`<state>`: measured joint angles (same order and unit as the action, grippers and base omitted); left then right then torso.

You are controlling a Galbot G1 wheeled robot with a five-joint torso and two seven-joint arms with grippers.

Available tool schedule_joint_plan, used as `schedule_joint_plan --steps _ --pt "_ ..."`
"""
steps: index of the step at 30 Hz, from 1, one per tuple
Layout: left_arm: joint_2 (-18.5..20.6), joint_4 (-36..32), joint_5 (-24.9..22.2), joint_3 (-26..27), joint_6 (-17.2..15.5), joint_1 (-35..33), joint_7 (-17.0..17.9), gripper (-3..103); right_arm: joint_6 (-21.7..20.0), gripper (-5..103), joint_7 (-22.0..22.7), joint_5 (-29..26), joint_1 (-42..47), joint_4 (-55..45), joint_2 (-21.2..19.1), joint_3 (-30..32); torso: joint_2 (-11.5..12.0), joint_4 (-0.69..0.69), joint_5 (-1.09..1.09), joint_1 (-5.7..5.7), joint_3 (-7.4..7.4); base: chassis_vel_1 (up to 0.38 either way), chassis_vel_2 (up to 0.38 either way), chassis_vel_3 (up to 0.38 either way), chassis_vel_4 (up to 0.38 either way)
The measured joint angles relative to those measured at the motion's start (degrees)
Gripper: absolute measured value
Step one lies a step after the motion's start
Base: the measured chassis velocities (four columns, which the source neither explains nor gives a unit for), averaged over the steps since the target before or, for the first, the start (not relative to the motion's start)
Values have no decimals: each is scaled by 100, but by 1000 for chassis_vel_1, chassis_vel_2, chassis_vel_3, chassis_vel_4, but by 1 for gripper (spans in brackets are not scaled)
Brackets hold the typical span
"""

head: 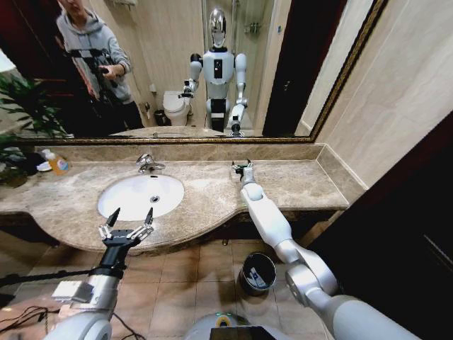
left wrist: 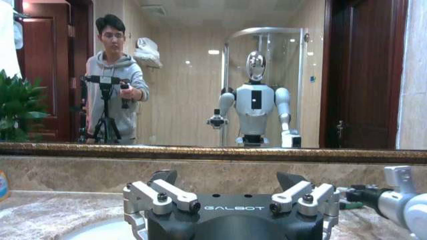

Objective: Pick up the trash from the sink and place it in the trash bin.

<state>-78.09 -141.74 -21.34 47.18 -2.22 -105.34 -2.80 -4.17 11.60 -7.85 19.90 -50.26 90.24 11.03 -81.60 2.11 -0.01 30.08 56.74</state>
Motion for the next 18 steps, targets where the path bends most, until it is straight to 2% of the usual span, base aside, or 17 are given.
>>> schedule_joint_plan --steps 4,8,10,14,18 --pt "0 0 0 0 0 0 0 100 92 88 36 241 -131 345 186 128 0 1 2 0 0 0 0 0 0" --pt "0 0 0 0 0 0 0 100 334 89 51 680 -340 809 215 385 0 0 0 0 0 0 0 0 0" --pt "0 0 0 0 0 0 0 100 539 89 -32 1069 -412 1040 213 507 0 -1 1 0 0 0 0 0 0" --pt "0 0 0 0 0 0 0 100 557 89 -86 1138 -432 1141 211 530 0 -1 2 0 0 0 0 0 0" --pt "0 0 0 0 0 0 0 100 469 89 -88 906 -497 1386 204 682 0 0 1 0 0 0 0 0 0"
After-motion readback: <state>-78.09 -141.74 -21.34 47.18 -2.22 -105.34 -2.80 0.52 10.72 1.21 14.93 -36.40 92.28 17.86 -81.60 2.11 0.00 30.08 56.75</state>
